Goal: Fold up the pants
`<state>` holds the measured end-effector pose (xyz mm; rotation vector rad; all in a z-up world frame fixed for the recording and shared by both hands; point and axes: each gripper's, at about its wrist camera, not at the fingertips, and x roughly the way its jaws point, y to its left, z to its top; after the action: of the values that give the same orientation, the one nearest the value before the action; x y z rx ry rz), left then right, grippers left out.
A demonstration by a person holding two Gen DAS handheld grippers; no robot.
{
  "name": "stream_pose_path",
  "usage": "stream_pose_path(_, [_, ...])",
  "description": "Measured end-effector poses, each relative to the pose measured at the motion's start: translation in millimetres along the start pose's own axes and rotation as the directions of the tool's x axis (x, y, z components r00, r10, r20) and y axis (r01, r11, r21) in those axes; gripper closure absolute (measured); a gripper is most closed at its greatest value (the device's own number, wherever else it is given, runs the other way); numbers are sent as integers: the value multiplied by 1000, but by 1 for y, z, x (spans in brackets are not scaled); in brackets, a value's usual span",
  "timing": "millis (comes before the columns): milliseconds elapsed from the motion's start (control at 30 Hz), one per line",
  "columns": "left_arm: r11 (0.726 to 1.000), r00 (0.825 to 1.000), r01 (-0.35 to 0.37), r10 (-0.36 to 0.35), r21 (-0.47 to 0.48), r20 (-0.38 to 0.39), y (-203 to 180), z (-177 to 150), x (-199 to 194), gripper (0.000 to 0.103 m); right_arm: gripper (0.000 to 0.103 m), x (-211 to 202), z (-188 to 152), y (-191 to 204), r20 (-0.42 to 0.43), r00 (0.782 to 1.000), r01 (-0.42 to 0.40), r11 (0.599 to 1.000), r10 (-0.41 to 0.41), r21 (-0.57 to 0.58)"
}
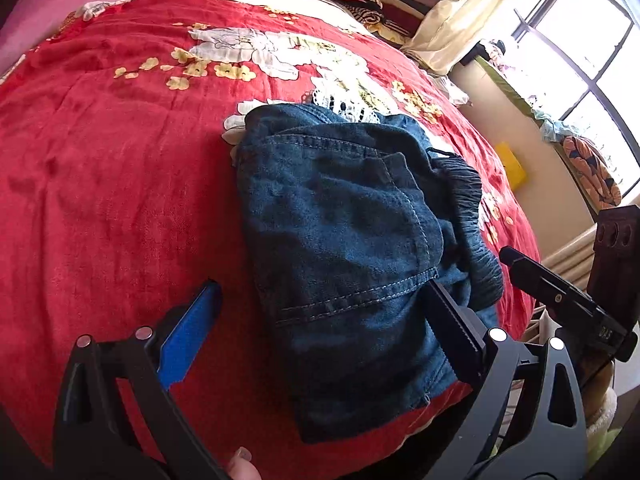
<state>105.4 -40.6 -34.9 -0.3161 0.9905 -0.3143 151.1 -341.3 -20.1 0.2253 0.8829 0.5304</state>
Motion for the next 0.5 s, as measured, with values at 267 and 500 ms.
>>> stream_pose_path(267, [1000,1000,-10,10,19,-3,-3,0,9,10,6,29,25,-17,-44,996,-77,995,80,56])
stream_pose_path(500, [999,1000,-9,9,33,3,-7,2,13,10,6,48,43,-17,-80,987,-134,990,137,46])
